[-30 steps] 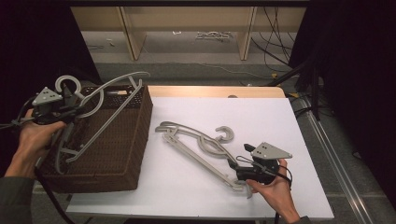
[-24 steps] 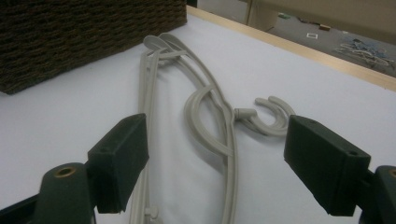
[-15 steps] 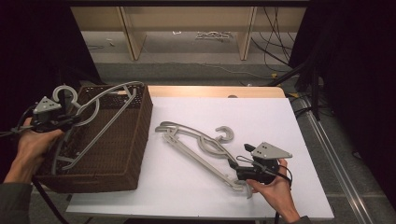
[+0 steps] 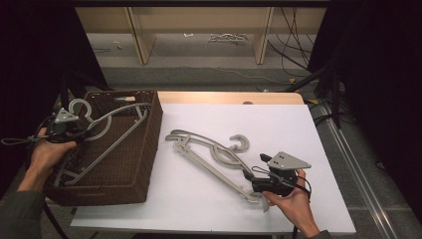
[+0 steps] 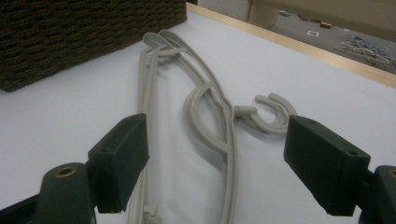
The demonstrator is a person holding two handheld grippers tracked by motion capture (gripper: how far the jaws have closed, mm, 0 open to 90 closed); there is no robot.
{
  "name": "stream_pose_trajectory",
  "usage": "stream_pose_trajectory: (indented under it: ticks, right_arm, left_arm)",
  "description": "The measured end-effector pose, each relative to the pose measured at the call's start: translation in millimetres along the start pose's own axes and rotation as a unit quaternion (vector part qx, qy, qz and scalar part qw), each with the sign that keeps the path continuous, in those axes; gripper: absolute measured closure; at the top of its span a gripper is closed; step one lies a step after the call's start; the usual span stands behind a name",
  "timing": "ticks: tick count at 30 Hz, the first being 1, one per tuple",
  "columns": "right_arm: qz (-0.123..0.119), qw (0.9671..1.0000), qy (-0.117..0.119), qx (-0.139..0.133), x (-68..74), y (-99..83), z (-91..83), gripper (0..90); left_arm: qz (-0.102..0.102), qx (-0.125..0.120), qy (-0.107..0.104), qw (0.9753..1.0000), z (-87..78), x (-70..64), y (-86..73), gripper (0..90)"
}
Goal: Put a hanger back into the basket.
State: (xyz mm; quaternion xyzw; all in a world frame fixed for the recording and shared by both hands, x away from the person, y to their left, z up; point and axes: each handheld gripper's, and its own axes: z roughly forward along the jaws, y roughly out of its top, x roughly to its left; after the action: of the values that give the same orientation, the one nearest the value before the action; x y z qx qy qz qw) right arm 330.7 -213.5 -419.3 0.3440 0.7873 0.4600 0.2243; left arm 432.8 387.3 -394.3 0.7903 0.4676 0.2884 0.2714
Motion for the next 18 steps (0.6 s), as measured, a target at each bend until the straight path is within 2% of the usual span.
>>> stream_pose_trajectory:
  ticks: [7, 9, 10, 13, 14, 15, 17, 18]
  right_arm:
    - [0.0, 1.0, 0.0, 0.001, 0.1, -0.2, 0.1, 23.1]
    - [-0.001, 1.0, 0.001, 0.001, 0.3, -0.7, 0.3, 23.1]
    - [-0.001, 1.0, 0.002, 0.001, 0.3, -0.6, 0.8, 23.1]
    - [-0.001, 1.0, 0.0, 0.001, 0.4, -1.1, 1.1, 23.1]
    - [-0.002, 1.0, 0.001, 0.001, 0.7, -1.2, 1.2, 23.4]
    - [-0.002, 1.0, 0.001, 0.001, 0.7, -1.2, 1.2, 23.4]
    - [-0.002, 1.0, -0.001, -0.001, 0.4, -1.0, 1.5, 23.3]
    - [-0.003, 1.0, -0.001, 0.001, 0.1, -1.4, 1.2, 23.3]
  left_arm:
    - [-0.004, 0.02, 0.008, 0.9998, 12.8, -3.6, -1.7, 81.5]
    - [-0.015, 0.024, 0.006, 0.9996, 16.6, -3.8, -3.2, 81.5]
    - [-0.016, 0.033, 0.011, 0.9993, 19.3, -3.2, -5.3, 81.6]
    - [-0.024, 0.034, 0.011, 0.9991, 21.5, -2.7, -7.6, 81.4]
    - [-0.038, 0.035, 0.009, 0.9986, 23.1, -1.2, -9.9, 81.2]
    - [-0.038, 0.035, 0.009, 0.9986, 23.1, -1.2, -9.9, 80.8]
    - [-0.044, 0.033, 0.012, 0.9984, 23.5, -1.8, -10.8, 79.5]
    - [-0.044, 0.034, 0.027, 0.9981, 21.3, -0.9, -10.0, 77.4]
